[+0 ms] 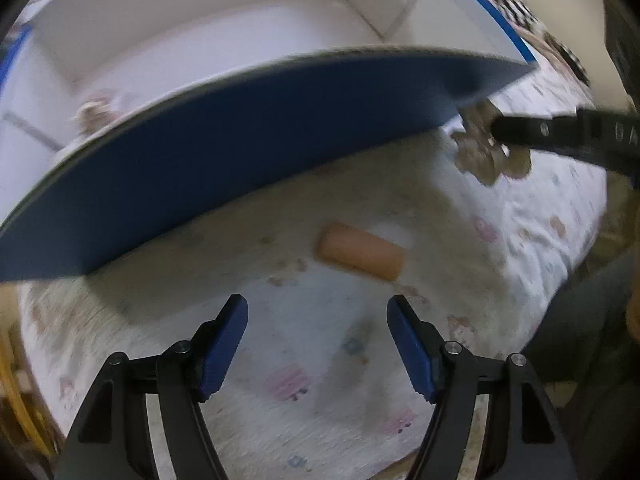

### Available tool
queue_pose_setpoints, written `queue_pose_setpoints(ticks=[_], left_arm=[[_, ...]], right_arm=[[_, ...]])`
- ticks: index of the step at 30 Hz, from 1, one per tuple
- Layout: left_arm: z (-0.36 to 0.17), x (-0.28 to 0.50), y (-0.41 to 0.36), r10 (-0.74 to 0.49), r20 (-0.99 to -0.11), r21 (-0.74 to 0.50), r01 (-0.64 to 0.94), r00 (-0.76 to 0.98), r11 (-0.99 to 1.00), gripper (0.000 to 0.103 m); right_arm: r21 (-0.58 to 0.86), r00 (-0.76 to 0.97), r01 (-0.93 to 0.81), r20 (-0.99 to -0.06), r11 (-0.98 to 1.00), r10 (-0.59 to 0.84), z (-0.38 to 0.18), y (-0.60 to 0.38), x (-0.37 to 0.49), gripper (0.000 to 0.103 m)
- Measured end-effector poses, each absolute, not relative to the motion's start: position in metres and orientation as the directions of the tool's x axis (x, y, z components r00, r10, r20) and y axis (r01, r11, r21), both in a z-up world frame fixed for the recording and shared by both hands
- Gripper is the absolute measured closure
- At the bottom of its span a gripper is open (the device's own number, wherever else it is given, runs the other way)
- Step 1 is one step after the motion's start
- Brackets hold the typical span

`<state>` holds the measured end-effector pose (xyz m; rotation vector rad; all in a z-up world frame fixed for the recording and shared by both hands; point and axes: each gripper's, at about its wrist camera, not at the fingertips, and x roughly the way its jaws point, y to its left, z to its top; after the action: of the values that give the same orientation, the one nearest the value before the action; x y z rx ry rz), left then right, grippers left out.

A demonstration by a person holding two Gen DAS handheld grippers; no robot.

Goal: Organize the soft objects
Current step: 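Grasp the orange foam cylinder with the left tool while the right tool grasps the crumpled beige lace flower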

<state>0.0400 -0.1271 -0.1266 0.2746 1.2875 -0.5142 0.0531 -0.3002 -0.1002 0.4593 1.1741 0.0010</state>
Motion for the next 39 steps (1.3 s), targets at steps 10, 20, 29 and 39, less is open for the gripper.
queue_pose_setpoints(ticks=[10,20,29,39], left_arm=[[-0.133,0.058,-0.162,-0.254,-0.951,-0.097,0.613,0.176,0.784,0.037],[-0.152,0.062,-0.160,-0.274,-0.957,-0.169,0.575,0.099,0.801,0.092],[-0.142,0.050,-0.134,-0.303,-0.947,-0.208,0.522,0.104,0.827,0.096],[-0.129,0.041,-0.085,-0.151,-0.967,-0.071,0.356,0.205,0.932,0.096]], right_arm=[[0.423,0.432,0.230,-0.852,0.876,0.298,-0.090,-0.309,0.048,0.090],[0.471,0.449,0.216,-0.826,0.855,0.341,-0.084,-0.314,0.044,0.090],[0.478,0.449,0.192,-0.819,0.857,0.357,-0.080,-0.307,0.043,0.090],[0.440,0.429,0.132,-0.833,0.888,0.349,-0.080,-0.289,0.043,0.092]])
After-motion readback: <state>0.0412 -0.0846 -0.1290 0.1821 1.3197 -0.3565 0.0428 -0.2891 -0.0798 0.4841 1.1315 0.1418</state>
